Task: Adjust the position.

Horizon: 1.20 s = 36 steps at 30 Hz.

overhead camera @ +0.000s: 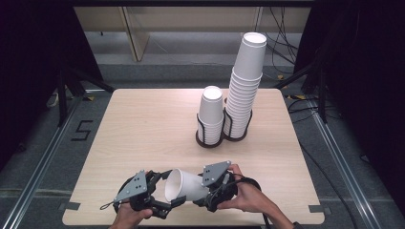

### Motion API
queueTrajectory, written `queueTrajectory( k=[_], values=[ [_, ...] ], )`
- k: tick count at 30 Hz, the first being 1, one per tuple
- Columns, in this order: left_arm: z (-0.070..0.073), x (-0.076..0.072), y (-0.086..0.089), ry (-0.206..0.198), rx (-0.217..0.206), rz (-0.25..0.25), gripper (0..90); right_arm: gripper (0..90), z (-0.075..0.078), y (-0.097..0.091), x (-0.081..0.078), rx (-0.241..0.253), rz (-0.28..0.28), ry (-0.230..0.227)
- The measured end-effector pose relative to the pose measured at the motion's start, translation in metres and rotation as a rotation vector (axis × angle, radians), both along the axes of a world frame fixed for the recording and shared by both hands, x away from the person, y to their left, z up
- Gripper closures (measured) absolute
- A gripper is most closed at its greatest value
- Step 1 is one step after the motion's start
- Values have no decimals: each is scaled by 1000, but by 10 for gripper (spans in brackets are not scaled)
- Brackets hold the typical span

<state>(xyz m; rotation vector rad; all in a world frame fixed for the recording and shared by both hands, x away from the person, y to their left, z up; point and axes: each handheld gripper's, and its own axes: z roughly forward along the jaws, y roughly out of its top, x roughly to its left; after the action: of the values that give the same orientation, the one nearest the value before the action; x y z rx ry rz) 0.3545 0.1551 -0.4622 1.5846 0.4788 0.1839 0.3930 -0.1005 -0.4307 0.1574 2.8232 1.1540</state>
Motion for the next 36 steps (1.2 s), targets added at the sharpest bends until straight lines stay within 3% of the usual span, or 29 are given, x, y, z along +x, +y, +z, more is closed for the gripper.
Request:
queueTrajectory(
  k=[4, 7, 10, 14, 19, 27, 31, 36],
  values=[
    [-2, 3, -1, 25, -57, 28, 60, 242, -9, 1, 2, 90, -13, 48],
    [-4, 3, -1, 25, -71, 28, 48, 244, -11, 3, 2, 149, -10, 87],
    [-4, 2, -1, 24, -75, 31, 47, 244, -12, 5, 1, 182, -5, 93],
    [-4, 3, -1, 39, -90, 39, 47, 244, -11, 6, 1, 204, -10, 67],
    [-4, 3, -1, 37, -105, 39, 56, 243, -13, 8, 2, 202, -13, 84],
    [-2, 0, -1, -9, -47, 21, 134, 230, -20, 12, 0, 159, -20, 94],
    [0, 0, -2, -22, -22, 21, 142, 197, -17, 10, 0, 133, -38, 48],
    [-1, -2, -6, -29, 20, 30, 140, 229, -17, 10, -3, 76, -31, 42]
  ],
)
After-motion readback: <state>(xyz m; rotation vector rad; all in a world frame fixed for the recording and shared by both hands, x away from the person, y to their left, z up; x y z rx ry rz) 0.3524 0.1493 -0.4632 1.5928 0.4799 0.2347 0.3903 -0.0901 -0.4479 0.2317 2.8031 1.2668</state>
